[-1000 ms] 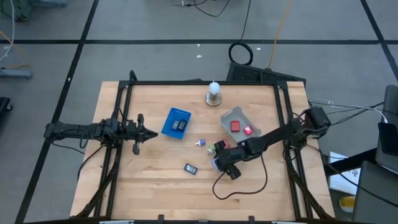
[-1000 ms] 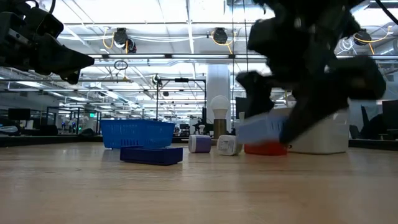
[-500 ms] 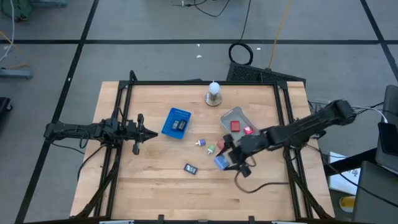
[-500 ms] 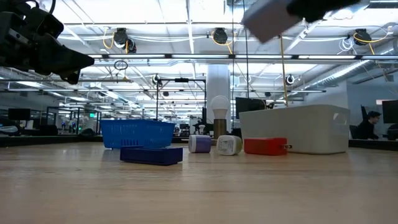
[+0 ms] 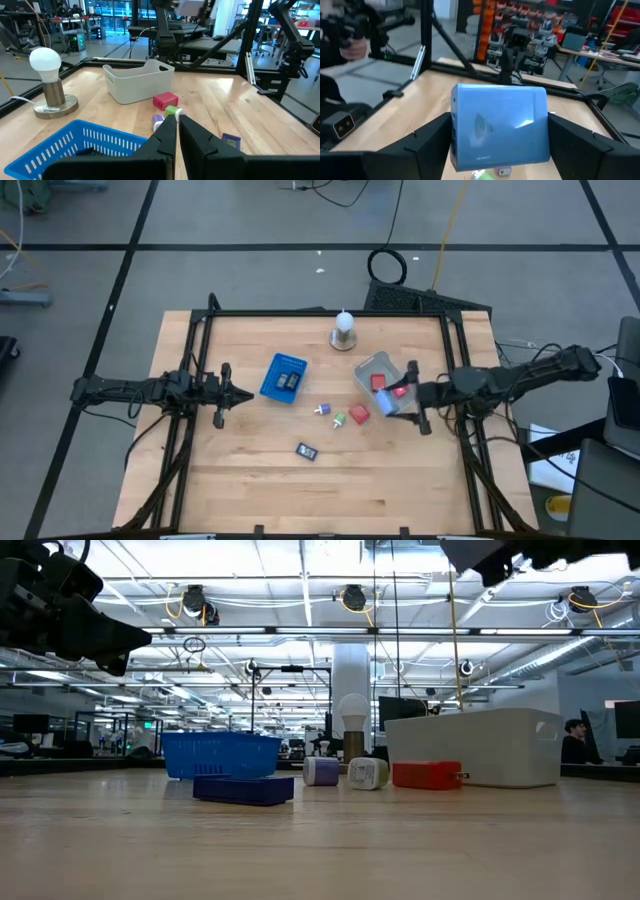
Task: Pick & Place Office items
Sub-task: Put the light blue charger into the gray bin
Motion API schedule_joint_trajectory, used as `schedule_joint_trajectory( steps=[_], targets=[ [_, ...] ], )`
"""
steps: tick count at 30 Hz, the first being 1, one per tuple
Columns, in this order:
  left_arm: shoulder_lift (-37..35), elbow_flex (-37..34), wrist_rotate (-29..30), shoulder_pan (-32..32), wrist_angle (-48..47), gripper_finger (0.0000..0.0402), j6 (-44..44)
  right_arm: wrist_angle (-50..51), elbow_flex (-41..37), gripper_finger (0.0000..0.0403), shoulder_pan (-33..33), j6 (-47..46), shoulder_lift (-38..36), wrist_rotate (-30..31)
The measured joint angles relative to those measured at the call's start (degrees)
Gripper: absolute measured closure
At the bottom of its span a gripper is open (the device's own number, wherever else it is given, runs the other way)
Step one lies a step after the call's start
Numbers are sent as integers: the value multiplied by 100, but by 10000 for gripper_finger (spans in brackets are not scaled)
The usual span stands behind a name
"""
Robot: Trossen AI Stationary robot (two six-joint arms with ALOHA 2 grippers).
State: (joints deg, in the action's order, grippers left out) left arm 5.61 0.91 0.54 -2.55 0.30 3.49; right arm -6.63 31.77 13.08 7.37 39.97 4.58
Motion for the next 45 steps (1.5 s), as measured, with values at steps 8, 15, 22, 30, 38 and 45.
schedule_joint_trajectory(
  steps=[8,15,22,30,38,45],
  targets=[
    [0,0,2,0,0,380,-20,-448,-1104,124,-116,-118,-1563,0],
    [0,0,79,0,-1,380,-18,-725,-1805,124,-114,-121,-2303,321],
    [0,0,98,0,-1,380,-20,-909,-2147,125,-118,-200,-2686,611],
    [0,0,98,2,-2,380,-20,-961,-2474,126,-116,-285,-2745,1083],
    [2,0,98,0,-2,380,-20,-1294,-2641,125,-116,-288,-2745,1069],
    [0,0,103,0,-2,380,-163,-1836,-2439,125,-132,206,-2656,1497]
  ],
)
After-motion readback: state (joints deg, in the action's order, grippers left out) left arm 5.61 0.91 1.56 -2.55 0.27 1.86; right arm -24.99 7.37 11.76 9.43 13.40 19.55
